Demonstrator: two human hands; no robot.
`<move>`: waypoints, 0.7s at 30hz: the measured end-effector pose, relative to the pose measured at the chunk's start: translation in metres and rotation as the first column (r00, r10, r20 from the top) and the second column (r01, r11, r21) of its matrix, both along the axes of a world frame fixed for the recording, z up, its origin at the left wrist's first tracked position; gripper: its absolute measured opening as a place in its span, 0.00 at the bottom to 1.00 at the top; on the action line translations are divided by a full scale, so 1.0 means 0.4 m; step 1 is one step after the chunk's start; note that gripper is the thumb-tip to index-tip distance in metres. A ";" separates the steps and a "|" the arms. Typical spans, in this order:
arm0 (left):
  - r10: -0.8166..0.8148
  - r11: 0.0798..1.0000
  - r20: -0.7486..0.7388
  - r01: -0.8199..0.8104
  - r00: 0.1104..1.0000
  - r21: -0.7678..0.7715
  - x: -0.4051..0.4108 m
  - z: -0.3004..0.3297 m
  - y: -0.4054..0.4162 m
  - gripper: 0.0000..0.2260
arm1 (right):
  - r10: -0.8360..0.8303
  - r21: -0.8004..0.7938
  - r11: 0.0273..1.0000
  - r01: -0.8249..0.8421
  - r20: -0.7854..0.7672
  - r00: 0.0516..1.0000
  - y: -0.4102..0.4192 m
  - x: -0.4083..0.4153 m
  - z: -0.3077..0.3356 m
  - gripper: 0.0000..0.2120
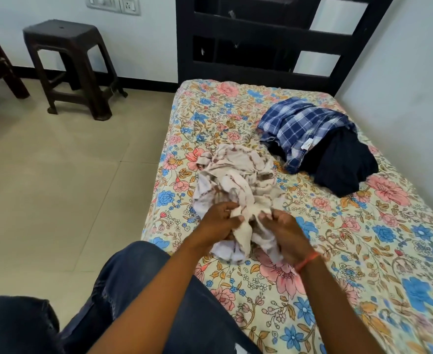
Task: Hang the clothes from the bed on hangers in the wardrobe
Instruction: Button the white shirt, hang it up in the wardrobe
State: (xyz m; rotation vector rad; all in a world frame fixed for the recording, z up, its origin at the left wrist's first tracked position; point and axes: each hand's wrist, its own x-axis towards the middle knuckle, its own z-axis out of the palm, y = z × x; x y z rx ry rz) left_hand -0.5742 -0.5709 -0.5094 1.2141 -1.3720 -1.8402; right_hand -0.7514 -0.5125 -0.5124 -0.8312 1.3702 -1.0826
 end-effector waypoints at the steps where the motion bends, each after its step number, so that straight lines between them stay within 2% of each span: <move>1: 0.009 0.999 -0.045 -0.008 0.999 0.043 0.006 -0.017 0.013 0.14 | -0.016 -0.014 1.000 0.016 -0.003 1.000 0.023 0.022 -0.025 0.11; 5: 0.061 0.990 -0.209 -0.032 0.976 0.139 0.034 -0.078 0.053 0.15 | -0.025 -0.095 0.995 0.022 -0.036 0.999 0.069 0.089 -0.084 0.15; 8: 0.157 0.978 -0.244 -0.117 0.957 0.172 0.050 -0.095 0.063 0.13 | -0.069 -0.116 0.992 0.050 -0.172 0.983 0.058 0.096 -0.083 0.08; 11: 0.209 0.971 -0.236 -0.172 0.949 0.166 0.056 -0.081 0.049 0.09 | -0.019 -0.103 0.995 0.009 -0.105 0.994 0.037 0.104 -0.054 0.05; 14: 0.255 0.967 -0.129 -0.254 0.958 0.020 0.055 -0.051 0.007 0.10 | 0.013 -0.085 0.996 -0.018 -0.057 0.998 -0.002 0.097 -0.010 0.14; 16: 0.284 0.952 -0.038 -0.286 0.958 -0.110 0.054 -0.034 -0.029 0.11 | 0.027 -0.058 0.998 -0.031 -0.069 0.997 -0.033 0.088 0.016 0.11; 19: 0.275 0.902 0.264 -0.153 0.924 -0.403 0.058 -0.027 -0.063 0.14 | -0.051 -0.044 0.998 0.044 -0.167 0.985 -0.066 0.071 0.008 0.04; 21: 0.256 0.896 0.381 -0.070 0.888 -0.439 0.062 -0.045 -0.048 0.18 | -0.062 -0.011 0.998 0.062 -0.199 0.978 -0.064 0.063 -0.025 0.07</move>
